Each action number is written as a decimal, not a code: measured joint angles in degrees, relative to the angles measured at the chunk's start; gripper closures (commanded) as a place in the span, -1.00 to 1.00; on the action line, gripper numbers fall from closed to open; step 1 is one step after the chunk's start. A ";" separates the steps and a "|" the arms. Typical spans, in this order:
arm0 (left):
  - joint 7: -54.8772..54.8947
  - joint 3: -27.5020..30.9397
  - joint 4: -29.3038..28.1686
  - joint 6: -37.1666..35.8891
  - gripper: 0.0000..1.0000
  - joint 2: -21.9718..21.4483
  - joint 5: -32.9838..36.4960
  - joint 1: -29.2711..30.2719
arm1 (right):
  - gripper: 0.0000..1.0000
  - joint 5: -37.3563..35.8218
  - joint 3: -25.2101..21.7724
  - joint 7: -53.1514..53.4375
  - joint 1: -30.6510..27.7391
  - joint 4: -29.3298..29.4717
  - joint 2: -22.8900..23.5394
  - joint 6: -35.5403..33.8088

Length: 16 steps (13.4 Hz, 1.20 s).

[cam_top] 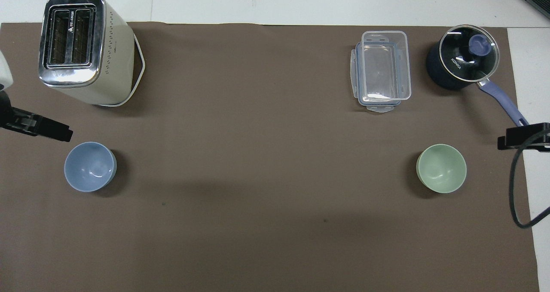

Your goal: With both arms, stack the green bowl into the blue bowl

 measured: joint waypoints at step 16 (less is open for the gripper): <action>0.00 0.04 0.00 0.00 -1.00 0.00 0.00 0.01 | -1.00 -0.13 -0.40 -6.93 -0.18 1.74 3.03 -0.86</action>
